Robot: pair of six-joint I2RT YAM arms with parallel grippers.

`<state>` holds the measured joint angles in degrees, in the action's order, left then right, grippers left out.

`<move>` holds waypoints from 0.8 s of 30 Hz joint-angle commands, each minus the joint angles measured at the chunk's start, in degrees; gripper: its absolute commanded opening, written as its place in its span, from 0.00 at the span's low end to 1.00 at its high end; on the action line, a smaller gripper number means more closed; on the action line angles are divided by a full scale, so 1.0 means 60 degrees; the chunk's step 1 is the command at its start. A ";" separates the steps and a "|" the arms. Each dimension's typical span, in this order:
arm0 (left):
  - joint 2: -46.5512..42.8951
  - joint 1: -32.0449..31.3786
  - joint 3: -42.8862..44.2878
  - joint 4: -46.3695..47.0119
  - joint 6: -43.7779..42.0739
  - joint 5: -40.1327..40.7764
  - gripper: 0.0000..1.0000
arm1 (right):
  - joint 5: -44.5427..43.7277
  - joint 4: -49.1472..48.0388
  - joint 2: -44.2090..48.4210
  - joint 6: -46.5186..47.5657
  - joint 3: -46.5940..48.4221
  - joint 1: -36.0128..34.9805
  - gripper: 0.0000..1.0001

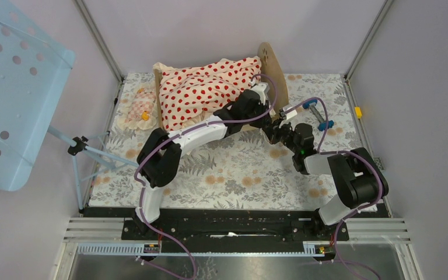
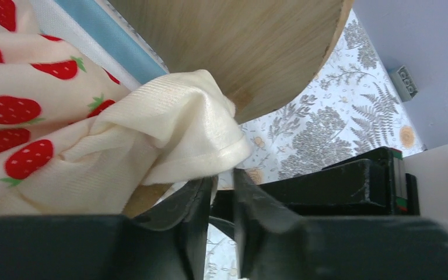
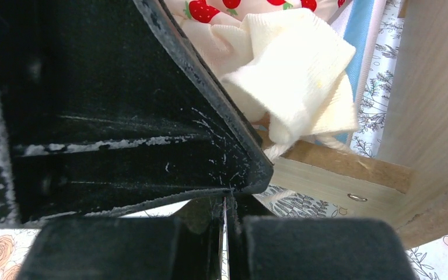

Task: Set up the pet bed
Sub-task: Tie the ropes to the bed frame.

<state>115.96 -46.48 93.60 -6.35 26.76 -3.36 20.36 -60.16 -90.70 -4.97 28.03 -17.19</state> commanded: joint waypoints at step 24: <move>-0.1544 0.1045 -0.1198 0.0100 0.0066 -0.0175 0.48 | 0.0114 -0.1362 -0.0397 -0.0422 0.0500 0.0024 0.00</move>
<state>107.96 -41.06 86.06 -7.55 26.98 -3.49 21.10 -63.66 -92.86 -7.07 29.52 -17.19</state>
